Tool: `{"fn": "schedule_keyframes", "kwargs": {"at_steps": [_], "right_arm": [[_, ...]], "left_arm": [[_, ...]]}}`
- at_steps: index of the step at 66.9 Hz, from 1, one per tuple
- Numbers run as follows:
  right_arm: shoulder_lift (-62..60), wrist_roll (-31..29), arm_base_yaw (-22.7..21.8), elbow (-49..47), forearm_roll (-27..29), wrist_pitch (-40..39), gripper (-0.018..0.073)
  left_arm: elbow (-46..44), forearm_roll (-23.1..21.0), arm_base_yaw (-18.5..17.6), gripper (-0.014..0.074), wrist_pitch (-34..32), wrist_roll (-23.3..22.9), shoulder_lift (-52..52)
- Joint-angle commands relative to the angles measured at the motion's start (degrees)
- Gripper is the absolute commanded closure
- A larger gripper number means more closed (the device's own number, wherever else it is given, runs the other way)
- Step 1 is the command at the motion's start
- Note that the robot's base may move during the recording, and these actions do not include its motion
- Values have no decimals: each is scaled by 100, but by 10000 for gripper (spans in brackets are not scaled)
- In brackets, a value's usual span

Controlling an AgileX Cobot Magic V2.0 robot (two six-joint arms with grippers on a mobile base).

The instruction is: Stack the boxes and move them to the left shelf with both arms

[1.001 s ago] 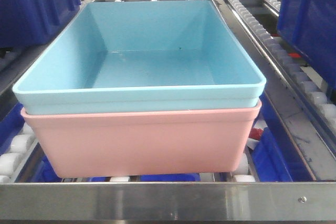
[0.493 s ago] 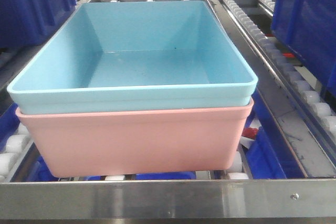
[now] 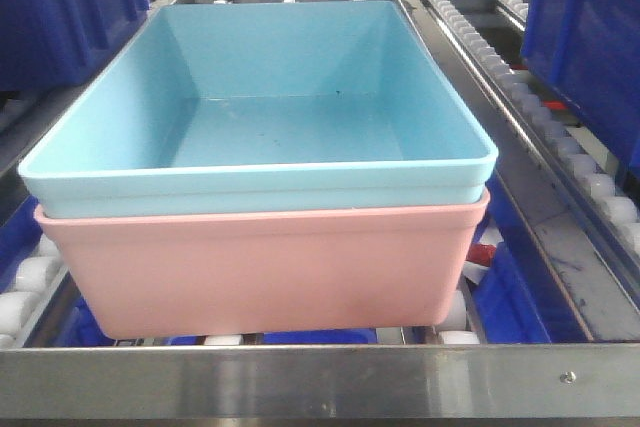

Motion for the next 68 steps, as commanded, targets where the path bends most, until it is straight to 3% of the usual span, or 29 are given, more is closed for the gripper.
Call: {"fn": "schedule_keyframes", "kwargs": {"at_steps": [1, 68], "right_arm": [[-86, -81, -38, -107, -14, -470, 504], [-117, -81, -38, -107, -14, -464, 504]], "left_arm": [[170, -2, 5, 599, -512, -5, -87], [170, -2, 5, 599, -512, -5, -87]]}}
